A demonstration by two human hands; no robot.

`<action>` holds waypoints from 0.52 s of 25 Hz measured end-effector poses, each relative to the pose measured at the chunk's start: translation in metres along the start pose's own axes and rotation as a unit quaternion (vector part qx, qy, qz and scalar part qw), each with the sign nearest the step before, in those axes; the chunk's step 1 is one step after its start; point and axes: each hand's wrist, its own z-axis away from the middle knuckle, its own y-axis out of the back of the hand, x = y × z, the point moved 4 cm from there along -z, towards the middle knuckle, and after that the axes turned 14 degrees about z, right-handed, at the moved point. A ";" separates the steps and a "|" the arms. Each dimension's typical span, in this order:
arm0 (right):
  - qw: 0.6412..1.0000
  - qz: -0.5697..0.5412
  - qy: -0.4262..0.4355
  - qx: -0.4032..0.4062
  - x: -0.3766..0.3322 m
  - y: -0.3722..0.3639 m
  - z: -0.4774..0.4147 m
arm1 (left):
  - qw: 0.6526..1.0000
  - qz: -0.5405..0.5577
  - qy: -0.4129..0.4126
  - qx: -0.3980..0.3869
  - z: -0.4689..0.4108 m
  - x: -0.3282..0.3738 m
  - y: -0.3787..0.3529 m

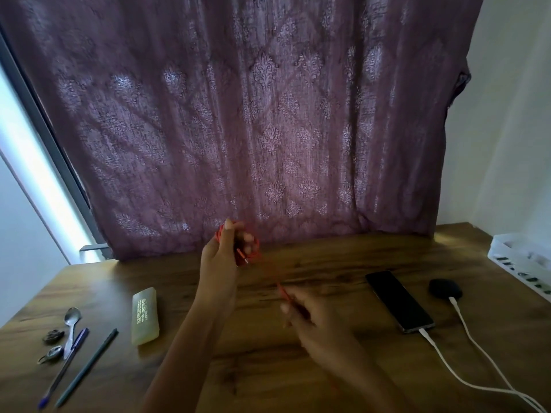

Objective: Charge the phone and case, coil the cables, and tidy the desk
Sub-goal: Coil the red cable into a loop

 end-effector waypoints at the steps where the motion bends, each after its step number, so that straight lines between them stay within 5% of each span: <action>1: 0.997 0.078 0.016 0.003 0.001 0.001 0.004 | 0.998 -0.056 -0.029 -0.002 0.000 0.001 0.003; 4: 0.961 0.248 0.086 0.090 -0.014 0.013 0.013 | 0.966 -0.236 -0.104 -0.035 0.001 -0.006 0.011; 7: 0.877 0.370 0.204 0.227 -0.036 0.034 0.014 | 0.938 -0.322 -0.072 -0.109 0.004 -0.026 0.022; 10: 0.828 0.366 0.294 0.306 -0.053 0.056 0.007 | 0.937 -0.289 -0.005 -0.198 0.019 -0.034 0.009; 13: 0.830 0.319 0.321 0.327 -0.062 0.073 -0.009 | 0.953 -0.187 0.089 -0.221 0.034 -0.027 -0.010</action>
